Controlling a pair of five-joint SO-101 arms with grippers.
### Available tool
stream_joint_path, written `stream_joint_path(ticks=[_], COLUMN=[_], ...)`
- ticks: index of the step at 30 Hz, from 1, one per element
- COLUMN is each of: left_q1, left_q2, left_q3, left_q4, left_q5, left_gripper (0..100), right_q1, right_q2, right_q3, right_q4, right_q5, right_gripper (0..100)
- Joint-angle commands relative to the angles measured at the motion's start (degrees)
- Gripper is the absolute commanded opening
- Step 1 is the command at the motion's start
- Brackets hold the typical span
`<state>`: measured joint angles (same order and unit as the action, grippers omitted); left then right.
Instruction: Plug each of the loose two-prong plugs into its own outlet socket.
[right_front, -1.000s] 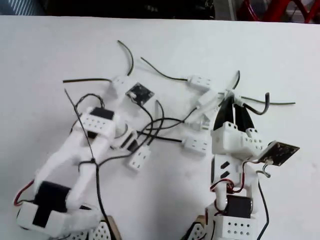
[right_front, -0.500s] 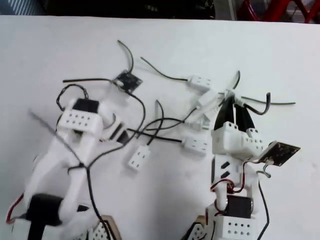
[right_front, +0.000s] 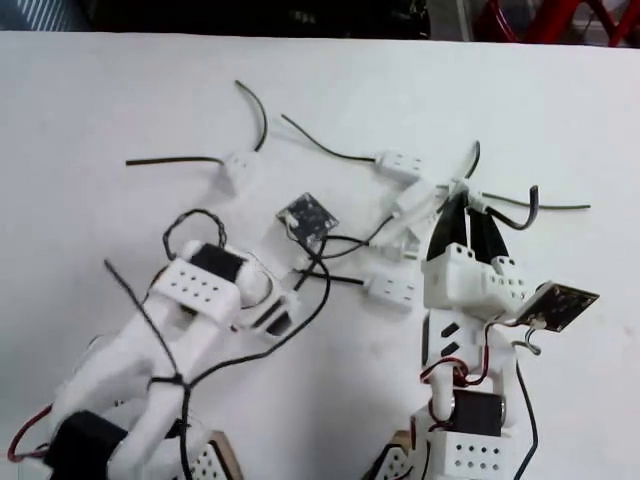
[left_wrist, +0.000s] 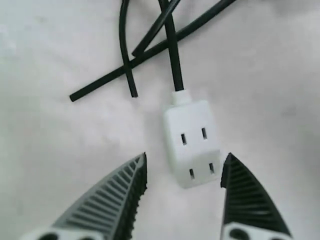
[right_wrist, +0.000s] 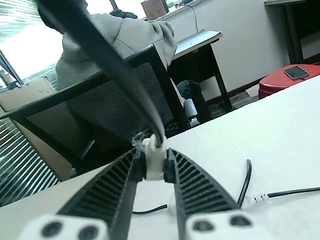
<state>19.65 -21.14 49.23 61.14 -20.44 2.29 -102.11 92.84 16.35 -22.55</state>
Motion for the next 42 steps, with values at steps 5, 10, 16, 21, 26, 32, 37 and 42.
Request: stream_joint_path(ticks=[5,10,16,21,26,32,37,42], left_q1=[0.75,0.13,0.75,-1.63,-1.8,-2.33,-5.32,-13.67], left_q2=[13.58,19.12,22.73,25.89,26.68,18.86,7.16,-6.99], left_q3=[-8.44,-13.63,-18.46,-22.77,-25.14,-24.88,-24.44,-17.76], left_q4=[-1.41,-0.26,-0.7,-3.78,-2.02,2.2,8.09,8.62], left_q5=[0.62,2.99,2.81,3.16,2.9,2.9,3.34,3.34], left_gripper=[25,24,15,20,24,24,24,24], right_q1=[-0.31,-0.31,-0.31,-0.31,-0.31,-0.66,-7.25,-12.44], right_q2=[-0.57,-0.57,-0.57,-0.57,-0.57,-0.57,-0.57,-0.48], right_q3=[-3.16,-3.16,-3.16,-3.16,-3.16,-3.16,-3.52,-3.52], right_q4=[-0.13,-0.13,-0.13,-0.13,-0.13,0.04,3.82,5.05], right_q5=[0.62,0.62,0.62,0.62,0.62,2.2,10.46,16.44], right_gripper=[1.6,1.6,1.6,1.6,1.6,1.6,1.6,1.6])
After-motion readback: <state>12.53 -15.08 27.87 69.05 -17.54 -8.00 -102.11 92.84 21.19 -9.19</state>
